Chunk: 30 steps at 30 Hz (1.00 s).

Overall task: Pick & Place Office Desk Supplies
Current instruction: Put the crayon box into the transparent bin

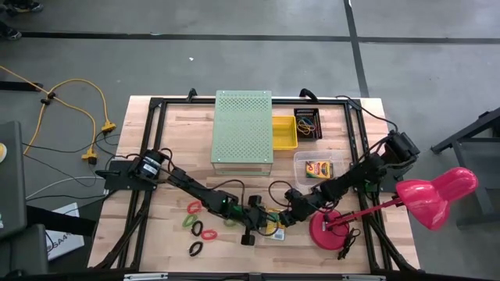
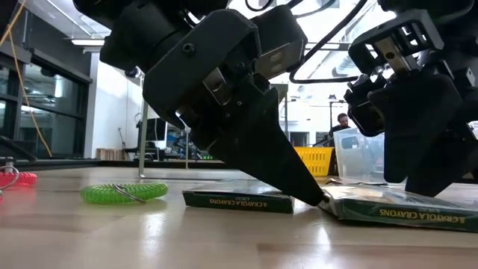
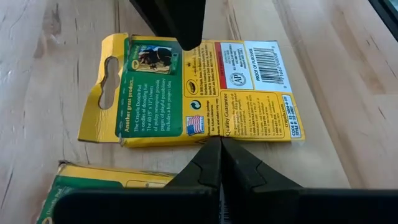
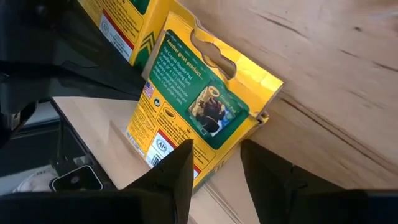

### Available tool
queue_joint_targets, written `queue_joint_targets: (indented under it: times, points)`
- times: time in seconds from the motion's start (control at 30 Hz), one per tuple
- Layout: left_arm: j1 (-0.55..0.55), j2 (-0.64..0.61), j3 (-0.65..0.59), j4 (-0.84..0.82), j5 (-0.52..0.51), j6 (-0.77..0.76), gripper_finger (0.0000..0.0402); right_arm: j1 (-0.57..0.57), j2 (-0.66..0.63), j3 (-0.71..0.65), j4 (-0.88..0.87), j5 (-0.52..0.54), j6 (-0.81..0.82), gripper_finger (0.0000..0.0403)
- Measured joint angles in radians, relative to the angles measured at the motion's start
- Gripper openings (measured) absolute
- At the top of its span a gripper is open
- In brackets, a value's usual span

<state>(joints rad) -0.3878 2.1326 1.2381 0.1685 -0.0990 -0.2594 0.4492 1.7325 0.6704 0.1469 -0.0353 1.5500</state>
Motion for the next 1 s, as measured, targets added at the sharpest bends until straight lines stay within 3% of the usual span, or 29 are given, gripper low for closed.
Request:
queue_joint_targets:
  times: [1.0]
  points:
    - [-0.014, -0.048, -0.003, -0.089, -0.006, -0.033, 0.0001, -0.039, -0.066, -0.003, -0.091, 0.013, -0.115, 0.0129]
